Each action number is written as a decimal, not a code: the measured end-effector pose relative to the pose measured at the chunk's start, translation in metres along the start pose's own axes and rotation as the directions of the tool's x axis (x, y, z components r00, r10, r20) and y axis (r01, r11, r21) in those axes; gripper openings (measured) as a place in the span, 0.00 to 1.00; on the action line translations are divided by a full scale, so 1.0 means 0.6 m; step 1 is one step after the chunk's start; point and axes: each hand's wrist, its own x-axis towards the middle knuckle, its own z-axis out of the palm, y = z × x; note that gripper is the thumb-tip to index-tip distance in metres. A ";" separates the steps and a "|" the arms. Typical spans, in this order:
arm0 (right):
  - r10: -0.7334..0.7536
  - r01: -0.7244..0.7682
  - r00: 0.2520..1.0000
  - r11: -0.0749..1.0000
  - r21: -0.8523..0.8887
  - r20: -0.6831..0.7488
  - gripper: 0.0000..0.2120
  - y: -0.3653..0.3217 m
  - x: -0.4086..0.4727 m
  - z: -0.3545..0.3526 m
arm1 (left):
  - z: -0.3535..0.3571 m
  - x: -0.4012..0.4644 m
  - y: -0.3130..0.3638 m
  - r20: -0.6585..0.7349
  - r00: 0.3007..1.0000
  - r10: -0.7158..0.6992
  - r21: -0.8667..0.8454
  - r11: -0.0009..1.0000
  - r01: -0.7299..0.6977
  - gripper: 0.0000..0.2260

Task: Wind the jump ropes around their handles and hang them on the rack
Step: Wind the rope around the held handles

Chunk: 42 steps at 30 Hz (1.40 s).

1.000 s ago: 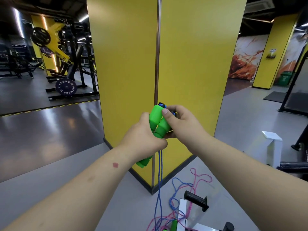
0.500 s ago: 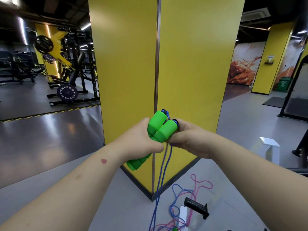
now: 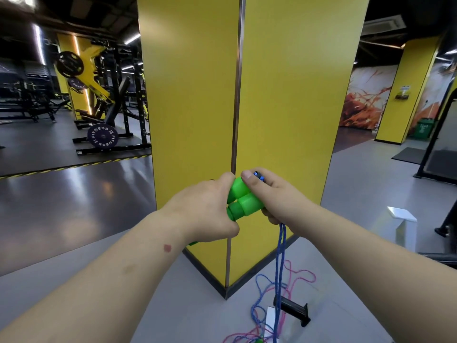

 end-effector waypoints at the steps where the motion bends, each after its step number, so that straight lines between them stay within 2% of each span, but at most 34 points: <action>1: -0.024 0.024 1.000 1.000 -0.012 -0.017 0.20 0.001 0.000 0.001 | -0.002 0.000 0.000 -0.004 1.000 0.008 0.030 1.000 -0.008 0.21; 4: -0.084 0.082 0.993 0.996 -0.032 -0.083 0.18 0.005 0.000 0.004 | -0.001 -0.001 0.002 -0.019 1.000 0.024 0.008 1.000 -0.024 0.24; 7: -0.132 0.119 0.980 0.989 -0.090 -0.151 0.18 0.004 0.007 0.000 | 0.011 -0.002 0.005 -0.063 0.997 -0.035 -0.050 0.998 0.032 0.30; 9: -0.129 0.113 0.978 0.988 -0.103 -0.166 0.19 0.005 0.011 -0.002 | 0.014 -0.004 0.002 -0.087 0.992 -0.088 -0.054 0.995 0.084 0.25; 11: -0.099 0.083 0.982 0.992 -0.097 -0.162 0.21 0.006 0.012 -0.005 | 0.015 -0.007 0.002 -0.086 0.993 -0.075 -0.022 0.997 0.073 0.18; 12: -0.063 0.055 0.989 0.997 -0.061 -0.134 0.22 0.006 0.011 -0.008 | 0.014 -0.008 0.002 -0.073 0.996 -0.055 -0.012 0.998 0.055 0.16; 14: 0.058 -0.057 0.998 0.991 0.120 -0.006 0.24 0.008 0.008 -0.018 | 0.005 -0.011 0.003 -0.010 0.999 -0.041 -0.046 0.998 0.040 0.12; 16: 0.156 -0.182 0.982 0.928 0.326 0.105 0.22 0.014 0.010 -0.034 | -0.014 -0.010 -0.002 0.104 0.993 -0.059 -0.208 0.975 0.080 0.11; 17: 0.176 -0.207 0.978 0.890 0.406 0.113 0.19 0.018 0.015 -0.040 | -0.023 -0.009 -0.006 0.170 0.983 -0.070 -0.331 0.936 0.124 0.10; 19: 0.201 -0.210 0.977 0.872 0.442 0.068 0.14 0.024 0.020 -0.040 | -0.030 -0.006 -0.013 0.266 0.960 -0.093 -0.562 0.794 0.233 0.10; 20: 0.187 -0.183 0.982 0.916 0.356 0.023 0.13 0.027 0.020 -0.034 | -0.027 -0.003 -0.015 0.286 0.949 -0.130 -0.650 0.701 0.292 0.10; 21: 0.132 -0.126 0.991 0.978 0.167 -0.022 0.13 0.030 0.018 -0.024 | -0.020 0.003 -0.018 0.292 0.937 -0.190 -0.716 0.606 0.346 0.09; 22: 0.039 -0.044 0.998 0.993 -0.112 -0.041 0.13 0.031 0.012 -0.012 | -0.012 0.009 -0.018 0.292 0.920 -0.261 -0.764 0.516 0.388 0.09; 23: -0.058 0.050 0.998 0.907 -0.418 -0.007 0.12 0.031 0.002 0.001 | -0.005 0.016 -0.017 0.269 0.903 -0.335 -0.778 0.476 0.409 0.09; 24: -0.117 0.130 0.991 0.742 -0.657 0.065 0.11 0.028 -0.006 0.012 | 0.000 0.021 -0.016 0.214 0.892 -0.398 -0.743 0.526 0.413 0.09; 25: -0.139 0.188 0.982 0.572 -0.799 0.131 0.11 0.017 -0.015 0.022 | 0.003 0.023 -0.015 0.145 0.891 -0.431 -0.635 0.650 0.417 0.09; 27: -0.122 0.248 0.968 0.323 -0.914 0.219 0.13 -0.022 -0.027 0.030 | 0.005 0.017 -0.009 0.052 0.908 -0.415 -0.268 0.870 0.413 0.09; 28: -0.080 0.270 0.963 0.237 -0.933 0.258 0.14 -0.044 -0.029 0.026 | 0.006 0.012 -0.006 0.045 0.922 -0.386 -0.098 0.916 0.388 0.08; 29: -0.032 0.294 0.956 0.201 -0.935 0.293 0.14 -0.069 -0.029 0.017 | 0.007 0.008 -0.003 0.067 0.934 -0.351 0.032 0.936 0.349 0.08; 30: 0.008 0.310 0.947 0.222 -0.924 0.320 0.13 -0.091 -0.027 0.003 | 0.008 0.003 0.001 0.106 0.944 -0.312 0.130 0.946 0.298 0.08; 33: 0.034 0.281 0.943 0.446 -0.850 0.330 0.10 -0.132 -0.011 -0.055 | 0.000 -0.006 0.003 0.187 0.972 -0.142 0.232 0.968 0.096 0.10; 35: 0.041 0.199 0.949 0.693 -0.692 0.314 0.10 -0.122 0.011 -0.084 | -0.012 -0.008 -0.003 0.179 0.984 -0.010 0.219 0.975 -0.030 0.12; 36: 0.057 0.128 0.947 0.837 -0.532 0.318 0.09 -0.110 0.020 -0.093 | -0.018 -0.009 -0.006 0.160 0.986 0.053 0.189 0.979 -0.083 0.12; 37: 0.075 0.045 0.940 0.939 -0.340 0.333 0.09 -0.095 0.028 -0.098 | -0.024 -0.010 -0.007 0.141 0.985 0.099 0.142 0.983 -0.119 0.12; 38: 0.089 -0.038 0.929 0.988 -0.149 0.358 0.10 -0.078 0.035 -0.099 | -0.029 -0.010 -0.009 0.119 0.985 0.122 0.061 0.990 -0.130 0.11; 40: 0.089 -0.145 0.916 0.982 0.118 0.391 0.09 -0.046 0.045 -0.092 | -0.037 -0.009 -0.012 0.107 0.991 0.087 -0.229 0.972 -0.060 0.09; 42: 0.111 -0.209 0.911 0.955 0.212 0.398 0.09 -0.018 0.045 -0.073 | -0.041 -0.005 -0.013 0.101 0.994 0.040 -0.501 0.866 0.016 0.10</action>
